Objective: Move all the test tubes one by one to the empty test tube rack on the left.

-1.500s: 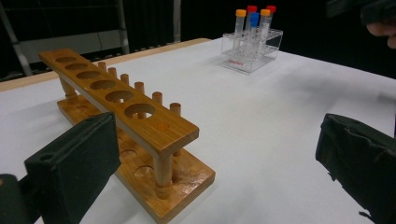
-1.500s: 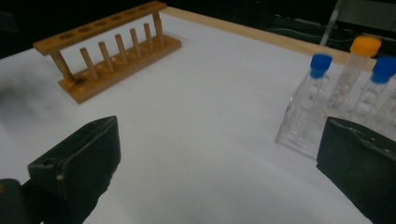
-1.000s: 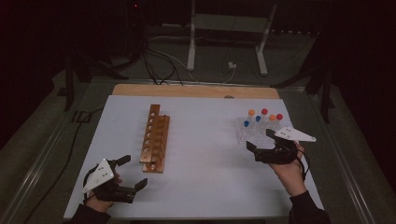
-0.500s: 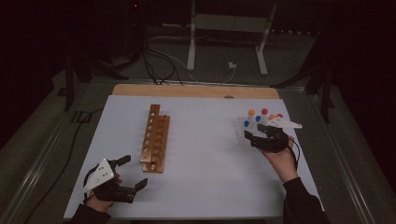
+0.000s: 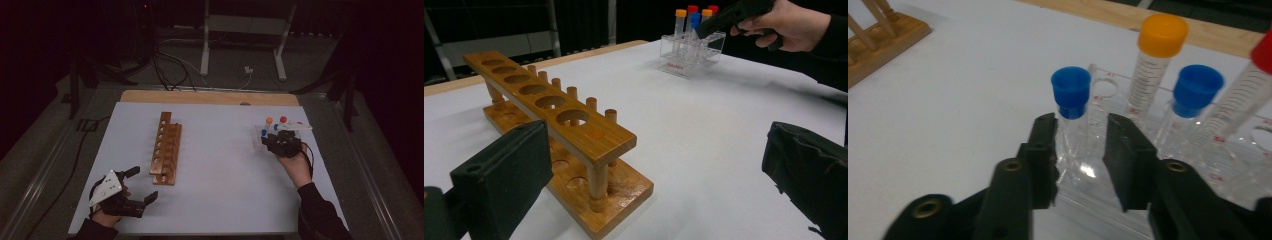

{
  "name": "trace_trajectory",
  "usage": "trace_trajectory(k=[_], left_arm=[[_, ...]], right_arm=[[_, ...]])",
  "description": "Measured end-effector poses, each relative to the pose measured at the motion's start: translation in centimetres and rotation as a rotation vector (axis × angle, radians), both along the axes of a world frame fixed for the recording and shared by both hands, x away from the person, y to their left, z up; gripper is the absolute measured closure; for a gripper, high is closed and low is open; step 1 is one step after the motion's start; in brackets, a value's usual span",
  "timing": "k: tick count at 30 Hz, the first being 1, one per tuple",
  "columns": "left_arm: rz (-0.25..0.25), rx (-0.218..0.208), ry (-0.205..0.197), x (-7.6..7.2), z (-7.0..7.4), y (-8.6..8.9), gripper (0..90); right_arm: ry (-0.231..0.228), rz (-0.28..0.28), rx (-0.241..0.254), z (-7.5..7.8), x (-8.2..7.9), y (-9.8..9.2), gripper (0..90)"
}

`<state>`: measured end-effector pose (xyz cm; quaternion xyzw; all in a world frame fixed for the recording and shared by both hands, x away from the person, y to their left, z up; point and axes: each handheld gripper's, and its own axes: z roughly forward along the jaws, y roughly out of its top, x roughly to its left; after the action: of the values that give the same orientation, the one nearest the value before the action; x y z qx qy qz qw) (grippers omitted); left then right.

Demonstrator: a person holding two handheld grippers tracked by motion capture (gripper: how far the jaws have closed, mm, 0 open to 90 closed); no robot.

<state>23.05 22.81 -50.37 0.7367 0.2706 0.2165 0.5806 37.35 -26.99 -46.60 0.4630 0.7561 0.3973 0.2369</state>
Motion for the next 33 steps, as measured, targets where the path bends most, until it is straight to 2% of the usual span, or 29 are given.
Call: trace_trajectory(k=[7,10,15,19,30,33], left_arm=[[-0.003,0.003,0.002,0.0,0.0,0.0,0.5],[-0.006,0.004,0.002,0.0,0.0,-0.1,0.5],[-0.002,0.005,0.002,0.0,0.0,0.0,0.5],[-0.003,0.009,0.002,0.0,-0.1,-0.1,0.5],[-0.005,0.005,0.005,0.0,0.1,-0.1,0.5],[-0.01,0.01,0.007,-0.1,0.3,-0.2,0.5]], right_arm=[[0.021,-0.007,-0.008,-0.4,0.7,0.3,75.1],[0.02,-0.001,-0.002,-0.4,0.8,0.4,75.5],[0.01,-0.002,-0.02,-0.4,0.8,0.6,76.7],[0.01,-0.007,-0.009,-0.3,0.7,0.4,76.7],[-0.023,0.019,-0.03,2.0,0.1,0.2,76.8],[-0.042,0.023,-0.039,3.3,-0.3,0.3,76.8]])
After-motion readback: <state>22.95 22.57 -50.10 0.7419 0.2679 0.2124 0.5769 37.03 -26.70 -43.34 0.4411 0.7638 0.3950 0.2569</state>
